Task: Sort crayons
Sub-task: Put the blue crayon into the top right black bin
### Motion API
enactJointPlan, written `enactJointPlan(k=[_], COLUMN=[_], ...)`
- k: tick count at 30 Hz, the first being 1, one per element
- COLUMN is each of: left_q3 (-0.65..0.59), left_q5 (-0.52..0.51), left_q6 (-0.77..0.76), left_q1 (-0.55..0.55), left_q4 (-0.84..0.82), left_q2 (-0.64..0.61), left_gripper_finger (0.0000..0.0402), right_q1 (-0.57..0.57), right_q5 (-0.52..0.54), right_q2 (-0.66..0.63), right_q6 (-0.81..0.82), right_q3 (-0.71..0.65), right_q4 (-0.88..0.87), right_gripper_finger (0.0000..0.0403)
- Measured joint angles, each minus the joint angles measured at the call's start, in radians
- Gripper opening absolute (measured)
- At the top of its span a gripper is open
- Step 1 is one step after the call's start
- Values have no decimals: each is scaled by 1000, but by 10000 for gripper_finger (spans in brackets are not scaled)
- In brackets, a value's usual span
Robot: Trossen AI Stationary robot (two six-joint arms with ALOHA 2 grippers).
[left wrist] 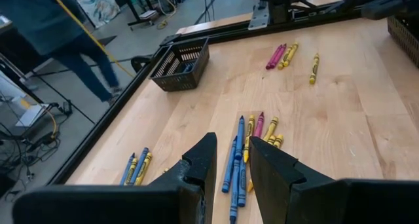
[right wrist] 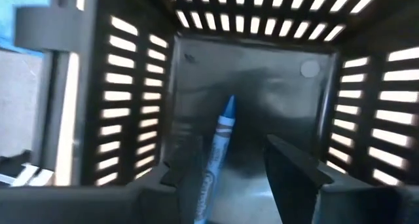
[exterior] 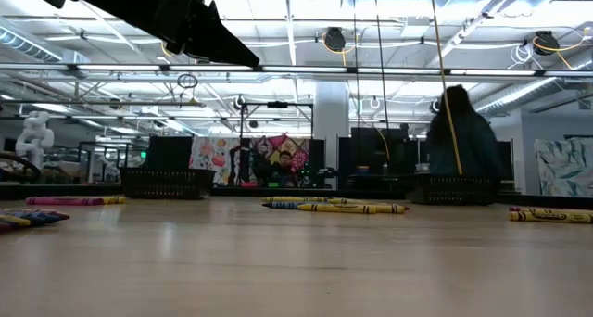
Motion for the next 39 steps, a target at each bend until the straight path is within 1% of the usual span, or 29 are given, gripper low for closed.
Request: enactJointPlan(k=[5,8,11,15,17,21,23,30,32,35,37,39], left_q3=[0,0,0,0,0,0,0,0,0,0,0,0], left_q5=[0,0,0,0,0,0,0,0,0,0,0,0], left_q6=[0,0,0,-1,-1,-1,-2,-8,-8,-8,-8,-8], left_q1=[0,0,0,0,0,0,0,0,0,0,0,0], left_q4=[0,0,0,0,0,1,1,2,2,2,2,3], left_q2=[0,0,0,0,0,0,0,0,0,0,0,0], left_gripper_finger=[89,89,89,89,89,89,89,89,89,89,89,89], right_q1=[0,0,2,12,13,13,13,13,13,13,13,8], right_q5=[8,13,15,22,18,15,26,56,87,165,253,397], right_q2=[39,54,57,59,59,46,29,-86,-122,-190,-237,-286], right_q6=[-11,-8,-4,13,24,51,50,81,81,66,1,-134], right_q3=[6,6,5,4,4,3,9,27,26,27,27,27], right_q4=[0,2,0,2,5,14,9,10,4,8,6,-9], right_gripper_finger=[144,130,98,32,10,12,6,2,2,1,1,1])
